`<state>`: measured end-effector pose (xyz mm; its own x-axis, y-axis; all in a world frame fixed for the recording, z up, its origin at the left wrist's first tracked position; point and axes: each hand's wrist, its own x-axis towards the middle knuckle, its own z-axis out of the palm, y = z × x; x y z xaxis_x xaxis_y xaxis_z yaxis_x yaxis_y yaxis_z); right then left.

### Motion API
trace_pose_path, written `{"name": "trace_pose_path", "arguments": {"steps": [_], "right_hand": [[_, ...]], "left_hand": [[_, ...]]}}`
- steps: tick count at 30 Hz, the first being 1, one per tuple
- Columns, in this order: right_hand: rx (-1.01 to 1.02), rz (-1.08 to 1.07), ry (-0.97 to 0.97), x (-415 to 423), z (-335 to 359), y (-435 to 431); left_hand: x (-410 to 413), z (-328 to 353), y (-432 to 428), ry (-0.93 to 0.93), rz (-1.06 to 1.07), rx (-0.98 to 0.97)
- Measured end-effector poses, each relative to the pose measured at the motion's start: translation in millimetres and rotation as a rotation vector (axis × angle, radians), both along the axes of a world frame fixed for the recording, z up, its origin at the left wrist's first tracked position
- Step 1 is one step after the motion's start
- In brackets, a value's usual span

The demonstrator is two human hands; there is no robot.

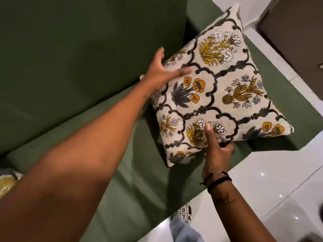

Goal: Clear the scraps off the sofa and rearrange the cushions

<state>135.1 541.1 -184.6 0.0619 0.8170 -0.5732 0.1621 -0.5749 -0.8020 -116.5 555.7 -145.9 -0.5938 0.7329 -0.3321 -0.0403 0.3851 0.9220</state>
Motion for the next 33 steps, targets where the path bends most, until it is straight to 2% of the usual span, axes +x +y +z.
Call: {"name": "trace_pose_path", "arguments": {"steps": [2, 5, 8, 12, 17, 21, 25, 29, 31, 33], "right_hand": [[-0.082, -0.017, -0.030, -3, -8, 15], [-0.116, 0.001, 0.013, -3, -11, 26], [-0.066, 0.028, 0.124, -3, 0, 33], [0.085, 0.125, 0.253, -18, 15, 45], [0.263, 0.642, 0.246, -90, 29, 74], [0.321, 0.929, 0.257, -167, 30, 73], [0.347, 1.063, 0.190, -208, 19, 70], [0.411, 1.110, 0.060, -192, 20, 61], [0.511, 1.057, -0.040, -175, 45, 43], [0.564, 0.909, -0.020, -135, 85, 18]], "left_hand": [[-18, -4, 39, 0.002, -0.032, -0.069], [-21, -13, 62, -0.087, -0.150, -0.178], [-8, -13, 52, -0.144, -0.055, -0.086], [1, -3, -24, 0.004, 0.281, 0.066], [7, -16, -131, 0.019, 0.808, 0.223], [4, -29, -177, 0.039, 0.981, 0.250], [-5, -36, -196, 0.034, 0.973, 0.180], [2, -40, -204, 0.137, 0.934, 0.026], [10, -26, -212, 0.131, 0.930, -0.052], [50, -9, -236, 0.146, 0.947, -0.210]]}}
